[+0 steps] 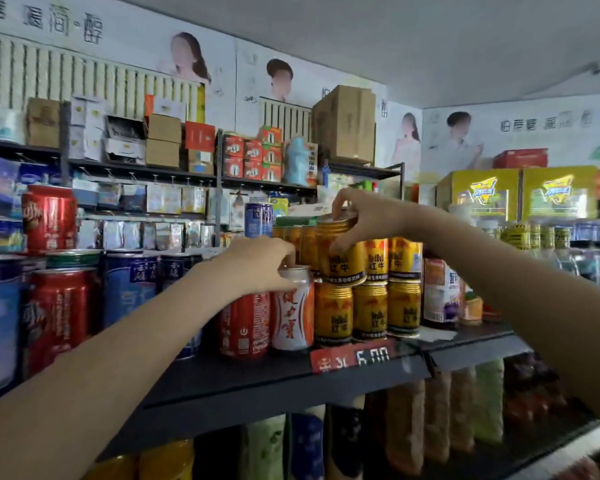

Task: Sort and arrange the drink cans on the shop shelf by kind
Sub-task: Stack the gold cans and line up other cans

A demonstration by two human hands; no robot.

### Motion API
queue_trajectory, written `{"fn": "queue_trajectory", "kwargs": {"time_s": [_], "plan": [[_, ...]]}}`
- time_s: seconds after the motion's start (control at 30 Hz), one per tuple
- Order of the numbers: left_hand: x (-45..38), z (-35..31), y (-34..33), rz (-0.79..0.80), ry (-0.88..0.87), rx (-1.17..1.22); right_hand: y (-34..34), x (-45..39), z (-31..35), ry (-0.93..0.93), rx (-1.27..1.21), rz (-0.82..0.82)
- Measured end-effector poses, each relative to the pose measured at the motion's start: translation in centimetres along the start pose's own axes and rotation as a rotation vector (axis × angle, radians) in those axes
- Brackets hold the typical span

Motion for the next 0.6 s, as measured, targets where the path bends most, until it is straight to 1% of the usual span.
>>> {"fn": "queue_trajectory", "kwargs": {"time_s": [0.17,0.3,0.37,0.47,0.6], "plan": [[-0.1,-0.2,-0.3,-0.118,-0.027,0.013,-0.6,-2.2,-0.8,0.027,0.078,0.020],[0.0,-0.1,-0.7,-0.169,-0.036,0.038,0.0,-3.1,-0.8,-0.014,0.332,0.024],[0.0,-0.1,-0.9,-0.180,-0.042,0.058,0.2,-3.3,-0.7,-0.042,0.415,0.036],[0.1,-0.1,-1.1,-0.191,-0.036,0.052,0.1,-3.5,-0.4,-0.056,0.434,0.045],[0.1,-0.3,-1.3,-0.210,-0.030,0.007,-0.1,-3.4,-0.7,-0.032,0.400,0.034]]}}
Point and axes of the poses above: each hand's wrist, its own x-axis away from the middle knuckle, its own y-axis out of the back of the hand, z = x × y, the point moved 3 cm from there along -x, towards the middle knuckle, and after that the axes turned 14 degrees about z, right-handed, at the moved point
